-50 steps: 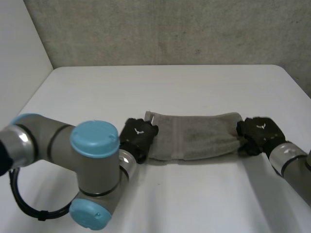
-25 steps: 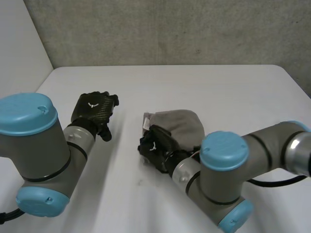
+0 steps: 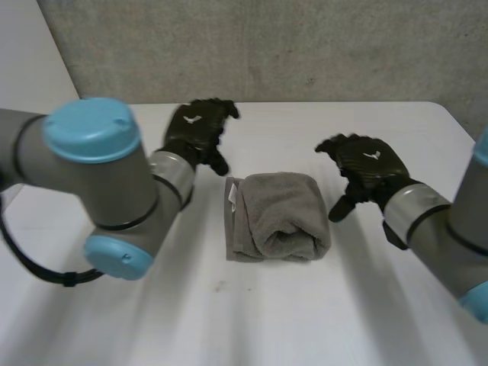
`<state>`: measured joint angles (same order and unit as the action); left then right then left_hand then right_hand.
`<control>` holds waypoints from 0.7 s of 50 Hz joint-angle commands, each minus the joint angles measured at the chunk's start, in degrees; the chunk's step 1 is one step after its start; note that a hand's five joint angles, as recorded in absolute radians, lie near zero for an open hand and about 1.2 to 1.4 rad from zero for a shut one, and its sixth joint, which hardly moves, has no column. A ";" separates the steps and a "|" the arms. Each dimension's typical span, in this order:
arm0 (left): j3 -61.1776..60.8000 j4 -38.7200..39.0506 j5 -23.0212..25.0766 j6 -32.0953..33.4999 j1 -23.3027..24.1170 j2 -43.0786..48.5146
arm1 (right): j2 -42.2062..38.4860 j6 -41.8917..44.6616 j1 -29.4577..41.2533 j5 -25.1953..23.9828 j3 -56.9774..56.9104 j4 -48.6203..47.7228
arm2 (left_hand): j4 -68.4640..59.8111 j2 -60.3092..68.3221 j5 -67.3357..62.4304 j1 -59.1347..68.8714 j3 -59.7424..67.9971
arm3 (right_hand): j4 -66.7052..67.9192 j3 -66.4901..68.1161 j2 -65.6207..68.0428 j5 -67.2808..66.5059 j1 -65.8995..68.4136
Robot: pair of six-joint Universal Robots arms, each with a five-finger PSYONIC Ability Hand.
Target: Fold the towel.
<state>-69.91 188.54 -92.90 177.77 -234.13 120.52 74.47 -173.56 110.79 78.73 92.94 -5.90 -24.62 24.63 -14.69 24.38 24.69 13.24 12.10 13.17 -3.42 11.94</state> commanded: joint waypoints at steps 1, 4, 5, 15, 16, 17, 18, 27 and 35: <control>14.77 -14.05 4.74 -4.36 5.60 12.88 | -0.38 -6.00 -8.47 -8.05 0.30 6.51 | -3.60 3.58 -3.52 3.84 3.52 | -3.24 -2.10 -3.17 3.42 -1.94; 18.82 -15.56 4.75 -4.63 6.13 16.57 | -0.82 -6.18 -10.41 -10.17 0.22 6.60 | -3.76 3.75 -3.69 4.00 3.69 | -3.24 -2.10 -3.17 3.42 -1.94; 18.84 -15.57 4.75 -4.63 6.14 16.59 | -0.82 -6.18 -10.42 -10.18 0.22 6.60 | -3.76 3.75 -3.69 4.00 3.69 | -3.24 -2.10 -3.17 3.42 -1.94; 22.27 -16.27 1.86 -3.75 6.40 23.00 | -7.84 -5.39 -10.86 -11.58 -4.43 6.60 | -3.93 3.92 -3.86 4.17 3.86 | -3.24 -2.10 -3.17 3.42 -1.94; 22.27 -16.27 1.85 -3.75 6.40 23.01 | -7.85 -5.39 -10.86 -11.58 -4.44 6.60 | -3.93 3.92 -3.86 4.17 3.86 | -3.24 -2.10 -3.17 3.42 -1.94; 21.92 -16.53 0.46 -3.23 6.40 22.92 | -9.33 -5.30 -10.60 -11.58 -5.74 6.60 | -3.93 3.92 -3.86 4.17 3.86 | -3.24 -2.10 -3.17 3.42 -1.94; 21.40 -17.06 -1.21 -2.27 6.05 22.83 | -10.83 -5.39 -10.16 -11.67 -7.06 6.60 | -3.93 3.92 -3.86 4.17 3.86 | -3.24 -2.10 -3.17 3.42 -1.94; 14.89 -18.56 -5.27 4.60 3.06 20.11 | -18.14 -5.48 -3.39 -12.37 -14.19 7.31 | -2.58 2.57 -2.51 2.83 2.51 | -3.24 -2.10 -3.17 3.42 -1.94; 10.14 -18.12 -5.10 7.32 2.71 18.70 | -23.32 -5.48 0.65 -11.67 -18.50 8.01 | -1.91 1.90 -1.84 2.15 1.84 | -3.24 -2.10 -3.17 3.42 -1.94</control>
<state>-56.89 170.02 -98.36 183.73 -231.30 139.92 54.13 -179.01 108.89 66.48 76.96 1.87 -24.09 24.16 -14.10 23.86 24.22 13.25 12.10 13.18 -3.39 11.94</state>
